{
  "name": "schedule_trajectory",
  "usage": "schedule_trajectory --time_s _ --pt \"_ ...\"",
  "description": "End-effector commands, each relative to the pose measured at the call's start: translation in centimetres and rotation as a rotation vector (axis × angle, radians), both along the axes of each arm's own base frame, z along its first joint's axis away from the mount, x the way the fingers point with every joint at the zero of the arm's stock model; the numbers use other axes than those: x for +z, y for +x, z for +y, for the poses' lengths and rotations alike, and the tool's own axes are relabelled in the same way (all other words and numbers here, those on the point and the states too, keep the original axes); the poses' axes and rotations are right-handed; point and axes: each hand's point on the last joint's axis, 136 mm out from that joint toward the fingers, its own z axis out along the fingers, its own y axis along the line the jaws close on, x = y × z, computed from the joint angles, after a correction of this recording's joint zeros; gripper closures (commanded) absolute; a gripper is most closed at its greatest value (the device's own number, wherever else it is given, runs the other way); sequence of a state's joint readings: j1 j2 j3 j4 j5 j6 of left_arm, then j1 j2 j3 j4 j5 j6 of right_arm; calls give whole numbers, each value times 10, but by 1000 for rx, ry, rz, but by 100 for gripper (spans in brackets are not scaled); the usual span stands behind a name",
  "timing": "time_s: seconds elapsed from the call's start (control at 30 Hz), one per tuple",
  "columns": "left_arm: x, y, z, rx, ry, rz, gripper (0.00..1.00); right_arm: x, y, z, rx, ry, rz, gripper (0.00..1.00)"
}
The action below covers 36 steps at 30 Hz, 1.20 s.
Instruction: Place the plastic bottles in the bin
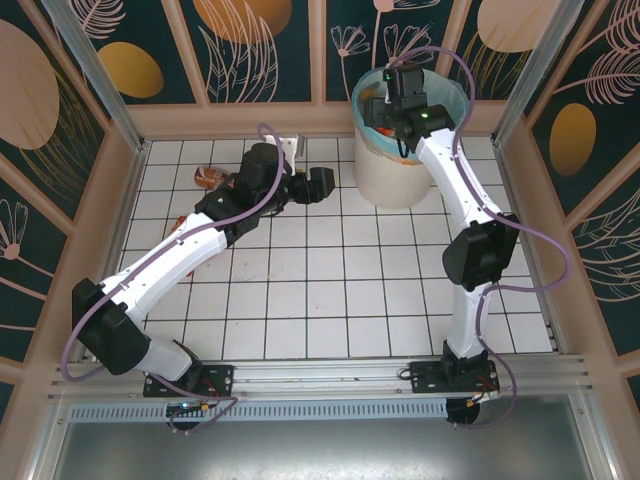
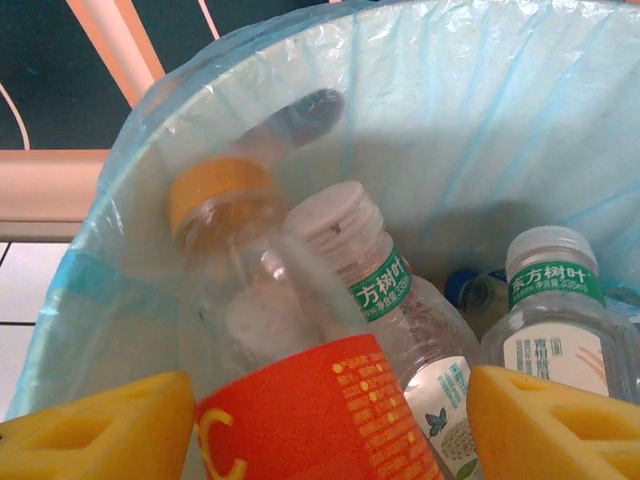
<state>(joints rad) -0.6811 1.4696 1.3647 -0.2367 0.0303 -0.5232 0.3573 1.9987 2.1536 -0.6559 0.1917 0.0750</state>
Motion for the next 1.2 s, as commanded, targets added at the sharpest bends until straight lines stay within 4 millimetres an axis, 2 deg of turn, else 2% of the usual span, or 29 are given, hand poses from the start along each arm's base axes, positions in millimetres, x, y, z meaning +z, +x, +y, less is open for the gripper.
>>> schedule_trajectory --time_s 0.0,0.13,0.43,0.57,0.7,0.83,0.93,1.0,1.07,1.17 --pt "8 -2 4 9 3 -31 19 16 -3 6 42 -6 -26 28" --pt "6 -1 4 10 -1 -26 19 14 0 3 35 -23 -20 36" --pt "1 -4 13 41 17 -21 19 -33 -5 -7 45 21 96 56" --pt "0 -8 19 58 19 -18 19 -50 -7 -10 46 35 121 57" --pt "-4 -11 27 77 33 -11 20 -53 -4 -13 48 53 134 56" --pt "-8 -15 36 101 55 -4 19 -26 1 -12 49 59 90 53" --pt "-6 -17 45 125 71 -9 19 16 3 -14 42 75 13 45" --pt "-1 -20 51 143 77 -19 19 47 2 -13 44 92 -48 43" --pt "4 -23 59 167 84 -28 19 81 -4 -11 46 112 -121 43" --pt "5 -29 74 211 105 -27 19 113 -19 3 66 115 -196 43"
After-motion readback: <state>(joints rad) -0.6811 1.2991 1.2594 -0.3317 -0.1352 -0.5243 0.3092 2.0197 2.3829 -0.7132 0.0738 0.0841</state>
